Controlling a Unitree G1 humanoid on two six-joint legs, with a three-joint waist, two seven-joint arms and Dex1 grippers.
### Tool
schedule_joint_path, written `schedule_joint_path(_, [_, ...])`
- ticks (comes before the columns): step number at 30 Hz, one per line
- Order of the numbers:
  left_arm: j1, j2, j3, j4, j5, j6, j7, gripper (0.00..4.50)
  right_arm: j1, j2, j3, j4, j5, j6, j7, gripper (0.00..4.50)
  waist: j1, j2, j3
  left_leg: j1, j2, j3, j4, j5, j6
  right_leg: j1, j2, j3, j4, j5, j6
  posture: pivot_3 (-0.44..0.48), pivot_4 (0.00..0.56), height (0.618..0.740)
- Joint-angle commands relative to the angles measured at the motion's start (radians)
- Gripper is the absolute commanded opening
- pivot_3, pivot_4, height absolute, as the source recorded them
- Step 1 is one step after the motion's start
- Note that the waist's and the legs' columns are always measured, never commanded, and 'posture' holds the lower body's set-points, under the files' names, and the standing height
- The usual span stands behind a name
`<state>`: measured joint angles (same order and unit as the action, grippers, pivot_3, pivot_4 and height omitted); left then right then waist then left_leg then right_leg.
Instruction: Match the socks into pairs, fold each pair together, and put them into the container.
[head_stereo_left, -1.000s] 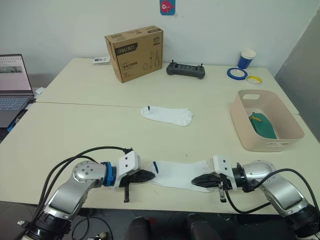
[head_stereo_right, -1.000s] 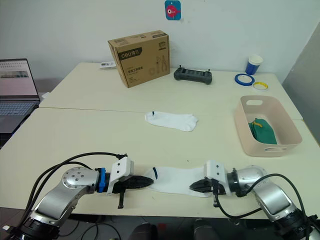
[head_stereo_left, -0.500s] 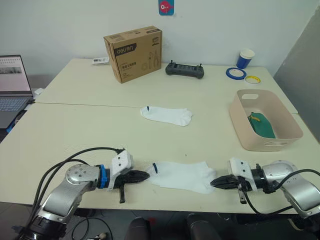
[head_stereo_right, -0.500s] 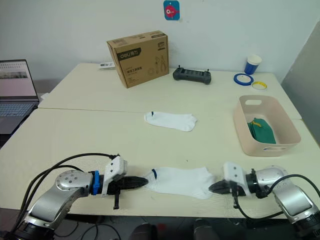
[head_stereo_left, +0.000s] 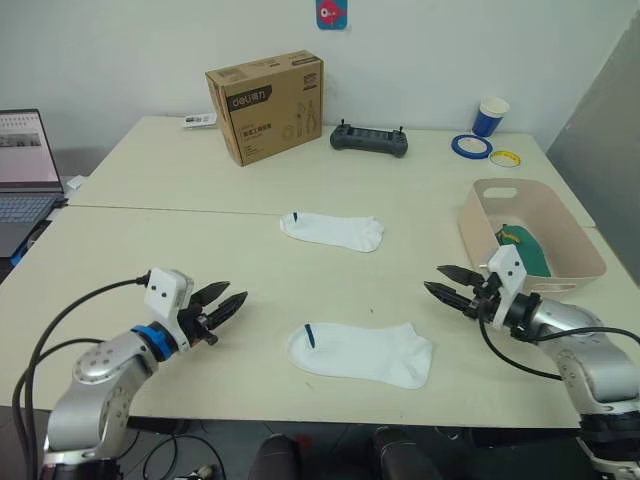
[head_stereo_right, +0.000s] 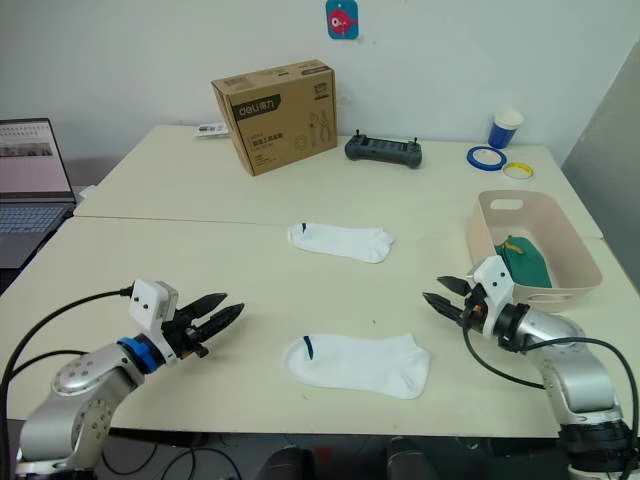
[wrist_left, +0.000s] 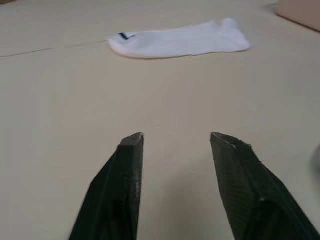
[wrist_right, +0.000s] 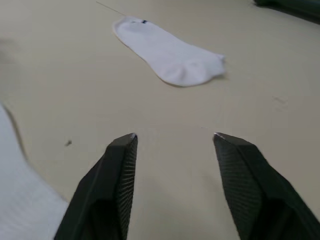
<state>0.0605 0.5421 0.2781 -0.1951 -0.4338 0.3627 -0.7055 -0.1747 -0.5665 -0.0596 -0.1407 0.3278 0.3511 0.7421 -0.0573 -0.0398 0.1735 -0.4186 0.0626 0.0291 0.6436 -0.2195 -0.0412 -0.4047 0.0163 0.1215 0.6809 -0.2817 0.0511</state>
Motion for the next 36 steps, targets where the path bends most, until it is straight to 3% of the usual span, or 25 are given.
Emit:
schedule_joint_path(1, [0.013, -0.013, -0.003, -0.053, 0.015, -0.039, 0.026, 3.59, -0.032, 0.020, -0.009, 0.004, -0.032, -0.062, -0.039, 3.78, 0.000, 0.000, 0.000, 0.000, 0.000, 0.000, 0.000, 0.000, 0.000, 0.000, 0.000, 0.000, 0.000, 0.000, 0.000, 0.000, 0.150, 0.740])
schedule_joint_path(3, [0.010, -0.016, -0.007, -0.051, 0.025, -0.049, 0.036, 4.26, -0.047, 0.019, 0.009, 0.018, -0.054, -0.071, -0.034, 4.47, 0.000, 0.000, 0.000, 0.001, 0.000, 0.000, 0.000, 0.000, 0.000, 0.000, 0.000, 0.000, 0.001, 0.000, 0.000, 0.000, 0.150, 0.740])
schedule_joint_path(4, [0.006, -0.016, -0.008, -0.048, 0.030, -0.055, 0.040, 4.48, -0.053, 0.016, 0.017, 0.026, -0.062, -0.073, -0.027, 4.50, 0.000, 0.000, 0.000, 0.001, 0.000, 0.000, 0.000, 0.000, 0.000, 0.000, 0.000, 0.000, 0.001, 0.000, -0.001, 0.000, 0.150, 0.740])
schedule_joint_path(12, [-0.068, -0.026, -0.055, -0.033, 0.035, -0.059, 0.035, 4.48, -0.244, 0.070, 0.125, 0.169, -0.166, -0.068, -0.064, 4.50, -0.002, 0.000, 0.000, 0.001, 0.000, 0.001, 0.001, 0.000, 0.000, 0.000, 0.000, 0.001, 0.001, 0.001, -0.001, 0.000, 0.150, 0.740])
schedule_joint_path(17, [-0.135, -0.005, -0.119, -0.189, -0.066, 0.080, 0.007, 4.48, -0.492, 0.217, 0.216, 0.453, -0.262, -0.086, -0.120, 4.50, -0.019, 0.000, 0.000, 0.001, 0.001, 0.000, 0.000, 0.000, 0.000, 0.000, 0.002, 0.001, 0.001, 0.004, -0.003, 0.000, 0.150, 0.740])
schedule_joint_path(27, [-0.221, 0.012, -0.128, -0.366, -0.183, 0.248, 0.069, 4.48, -0.714, 0.342, 0.249, 0.874, -0.341, -0.118, -0.149, 4.50, -0.024, 0.000, 0.000, -0.002, 0.000, -0.002, -0.001, 0.000, 0.000, -0.001, 0.001, -0.001, 0.000, 0.005, -0.005, 0.000, 0.150, 0.740])
schedule_joint_path(30, [-0.215, 0.010, -0.127, -0.375, -0.186, 0.258, 0.085, 4.50, -0.739, 0.356, 0.231, 0.946, -0.344, -0.145, -0.152, 3.87, -0.026, 0.000, 0.000, -0.002, 0.000, -0.003, -0.001, 0.000, 0.000, -0.001, 0.002, -0.001, 0.000, 0.005, -0.005, 0.000, 0.150, 0.740])
schedule_joint_path(36, [-0.195, 0.014, -0.129, -0.365, -0.176, 0.241, 0.086, 4.50, -0.763, 0.373, 0.222, 1.006, -0.346, -0.181, -0.135, 1.79, -0.026, 0.000, 0.000, -0.002, 0.000, -0.003, 0.000, 0.000, 0.000, 0.000, 0.002, -0.001, 0.001, 0.005, -0.005, 0.000, 0.150, 0.740])
